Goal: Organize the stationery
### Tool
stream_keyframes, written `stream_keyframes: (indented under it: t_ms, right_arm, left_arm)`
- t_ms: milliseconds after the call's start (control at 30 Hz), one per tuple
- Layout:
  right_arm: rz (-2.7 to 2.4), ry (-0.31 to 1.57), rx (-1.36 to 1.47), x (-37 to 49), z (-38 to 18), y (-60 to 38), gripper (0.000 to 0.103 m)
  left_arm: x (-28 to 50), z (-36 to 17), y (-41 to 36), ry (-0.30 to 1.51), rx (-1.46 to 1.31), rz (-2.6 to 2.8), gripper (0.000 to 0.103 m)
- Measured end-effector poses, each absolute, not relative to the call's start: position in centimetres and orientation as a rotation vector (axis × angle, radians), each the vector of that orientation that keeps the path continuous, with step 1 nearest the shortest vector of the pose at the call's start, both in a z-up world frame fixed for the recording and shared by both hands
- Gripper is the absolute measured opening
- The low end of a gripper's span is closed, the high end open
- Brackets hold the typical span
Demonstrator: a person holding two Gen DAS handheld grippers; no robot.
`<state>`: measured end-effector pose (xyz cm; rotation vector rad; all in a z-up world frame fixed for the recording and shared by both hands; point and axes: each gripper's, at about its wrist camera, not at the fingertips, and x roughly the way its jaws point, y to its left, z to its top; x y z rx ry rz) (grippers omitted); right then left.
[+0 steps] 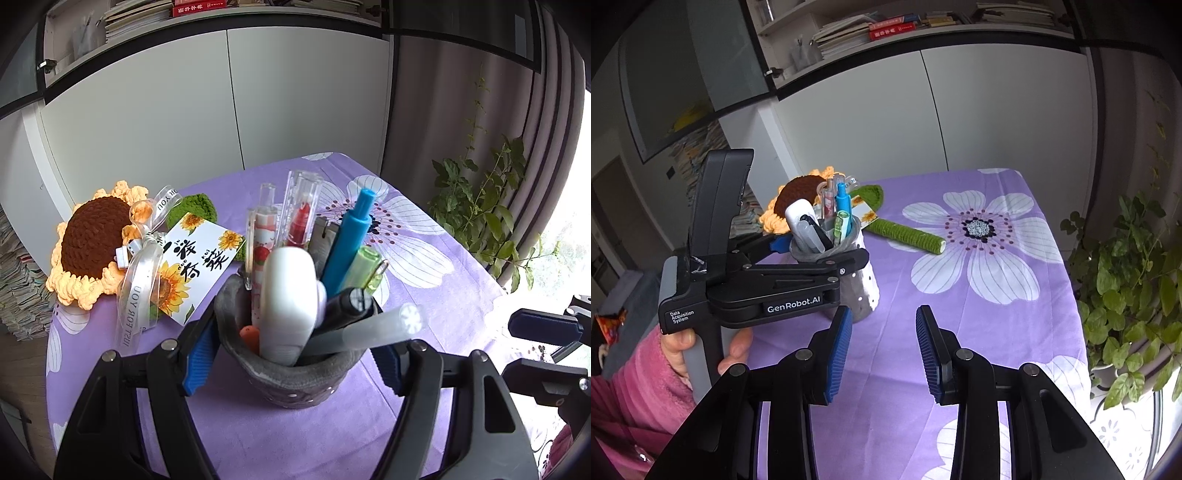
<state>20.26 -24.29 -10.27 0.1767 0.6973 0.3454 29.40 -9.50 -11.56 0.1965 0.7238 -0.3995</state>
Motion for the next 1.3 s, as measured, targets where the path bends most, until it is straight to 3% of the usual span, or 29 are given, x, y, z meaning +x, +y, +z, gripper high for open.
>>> stream_keyframes:
  t_ms: [100,233,533,1067,1300]
  right_arm:
    - [0.347,0.699,0.176,20.3,-10.3,-24.2,0.037]
    - [0.344,0.703,0.174,20.2,-10.3,-24.0,0.037]
    - [0.333,0.698,0.173,19.6,-9.7,-23.5,0.038]
    - [0.326,0.655,0.137,16.6,-7.4,-21.3,0.039]
    - [0.316,0.612,0.134,13.6,-5.8,-20.8,0.039]
  left_arm:
    - [29.1,-11.5,-9.4,0.725,0.204,-0.404,0.073]
    - [28.6,-11.3,-8.9,0.711,0.199,-0.412,0.084]
    - [27.0,-10.9,-7.6,0.704,0.197,-0.386,0.085]
    - [19.5,-5.6,-5.6,0.554,0.204,-0.303,0.101]
    - [14.6,-3.6,-4.9,0.478,0.224,-0.264,0.102]
